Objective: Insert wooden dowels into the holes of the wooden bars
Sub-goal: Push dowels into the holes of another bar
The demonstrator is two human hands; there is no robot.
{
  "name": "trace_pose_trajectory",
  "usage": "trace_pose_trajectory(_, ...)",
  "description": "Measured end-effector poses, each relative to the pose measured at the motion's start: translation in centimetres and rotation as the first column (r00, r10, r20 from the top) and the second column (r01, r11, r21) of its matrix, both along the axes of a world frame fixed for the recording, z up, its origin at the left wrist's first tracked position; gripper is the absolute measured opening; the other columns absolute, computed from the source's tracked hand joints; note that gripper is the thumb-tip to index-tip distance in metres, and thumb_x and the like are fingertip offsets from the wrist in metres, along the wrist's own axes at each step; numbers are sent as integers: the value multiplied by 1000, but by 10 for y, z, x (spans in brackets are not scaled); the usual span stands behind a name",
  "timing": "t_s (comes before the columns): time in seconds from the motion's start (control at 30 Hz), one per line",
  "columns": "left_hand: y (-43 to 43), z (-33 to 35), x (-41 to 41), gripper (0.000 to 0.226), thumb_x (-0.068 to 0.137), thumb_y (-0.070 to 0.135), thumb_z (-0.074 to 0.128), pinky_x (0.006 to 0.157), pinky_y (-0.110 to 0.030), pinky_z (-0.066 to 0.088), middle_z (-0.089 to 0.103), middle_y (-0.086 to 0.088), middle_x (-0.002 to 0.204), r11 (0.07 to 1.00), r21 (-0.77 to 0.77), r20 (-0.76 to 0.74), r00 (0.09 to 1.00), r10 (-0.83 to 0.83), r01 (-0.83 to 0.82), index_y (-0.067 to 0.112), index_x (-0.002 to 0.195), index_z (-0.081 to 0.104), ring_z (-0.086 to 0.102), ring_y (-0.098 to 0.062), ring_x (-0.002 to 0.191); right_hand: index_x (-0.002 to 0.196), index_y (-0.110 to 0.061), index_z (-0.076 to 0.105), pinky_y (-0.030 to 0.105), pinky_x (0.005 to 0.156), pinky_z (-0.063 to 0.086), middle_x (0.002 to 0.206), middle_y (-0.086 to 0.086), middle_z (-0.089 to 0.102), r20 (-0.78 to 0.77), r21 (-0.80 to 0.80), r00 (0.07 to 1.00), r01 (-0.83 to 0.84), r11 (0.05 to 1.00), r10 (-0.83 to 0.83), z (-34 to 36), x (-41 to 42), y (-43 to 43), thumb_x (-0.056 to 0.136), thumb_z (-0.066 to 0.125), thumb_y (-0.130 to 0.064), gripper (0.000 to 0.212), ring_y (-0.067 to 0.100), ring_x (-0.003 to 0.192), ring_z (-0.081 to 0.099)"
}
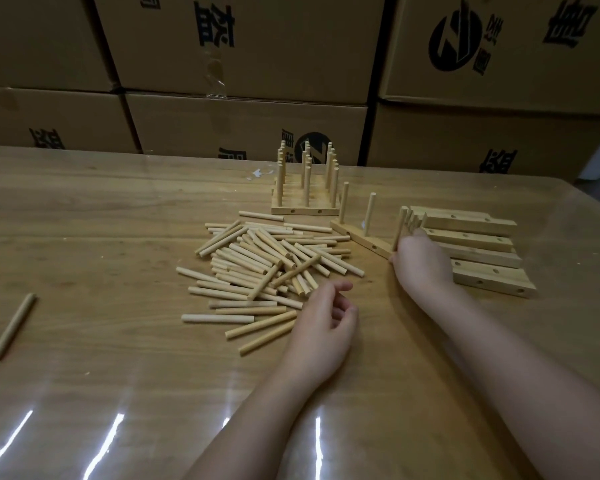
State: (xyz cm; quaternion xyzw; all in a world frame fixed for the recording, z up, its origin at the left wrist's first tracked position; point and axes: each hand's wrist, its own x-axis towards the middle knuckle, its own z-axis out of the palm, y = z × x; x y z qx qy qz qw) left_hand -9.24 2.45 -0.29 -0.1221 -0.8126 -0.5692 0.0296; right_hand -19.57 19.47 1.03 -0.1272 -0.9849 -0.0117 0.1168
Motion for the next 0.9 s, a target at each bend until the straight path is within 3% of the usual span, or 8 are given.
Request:
trace_pose_trajectory(0.13,0,-3,-2,30,92,13,53,68,-9,40,55,5,94,1000,-26,-32,999,-2,1,22,121,51,49,2,72,112,-2,61,33,65,44,122,10,50,7,-64,999,-47,997,48,-1,-26,-2,88,58,-7,24,28,96,58)
trace_pose_trajectory(0.23,1,-5,-2,29,92,13,53,68,-7,39,55,7,93,999,-49,-57,998,-7,4,23,119,52,49,4,73,112,-7,60,34,69,41,116,6,50,-49,-141,990,-138,980,132,-3,-42,-5,91,54,-13,23,26,98,55)
trace_pose_trajectory(0.4,2,-7,-2,29,91,16,54,72,-11,42,55,10,90,999,-50,-59,998,-3,0,29,116,51,50,0,77,111,-11,61,33,70,41,98,0,47,-123,-158,966,-245,957,227,-5,-59,-10,90,56,-18,22,19,85,50)
trace_pose_trajectory(0.53,2,-7,-2,30,91,14,53,70,-9,42,54,10,90,1000,-30,-64,998,-1,-1,32,114,49,50,3,76,117,-16,60,40,84,47,116,2,52,-54,-214,959,-282,935,277,-2,-73,-11,91,55,-21,27,24,103,53)
trace_pose_trajectory(0.63,1,-8,-2,30,91,13,54,70,-8,41,54,10,91,999,-33,-83,996,-6,4,32,113,49,50,4,77,126,-19,55,42,99,39,143,4,40,-37,-305,960,-276,911,278,-4,-84,-14,91,55,-21,35,28,125,43)
trace_pose_trajectory(0.7,2,-8,-3,30,91,14,53,70,-8,41,54,8,93,999,-39,-95,995,-9,5,34,113,48,51,4,78,127,-18,55,39,96,40,141,4,42,-69,-367,957,-286,885,281,-6,-91,-19,91,57,-21,36,28,123,45)
trace_pose_trajectory(0.8,2,-9,-3,30,91,16,53,74,-9,42,54,10,95,999,-54,-107,994,-15,10,35,113,47,52,3,82,121,-17,60,30,80,40,121,3,51,-114,-498,952,-302,813,283,-9,-99,-24,89,59,-21,32,22,104,52)
trace_pose_trajectory(0.9,2,-11,-2,30,91,19,53,81,-16,45,54,12,95,997,-72,-125,992,-11,2,32,118,50,52,1,84,117,-14,62,27,80,38,118,1,53,-141,-601,948,-311,736,286,-10,-105,-27,88,61,-18,29,13,98,50)
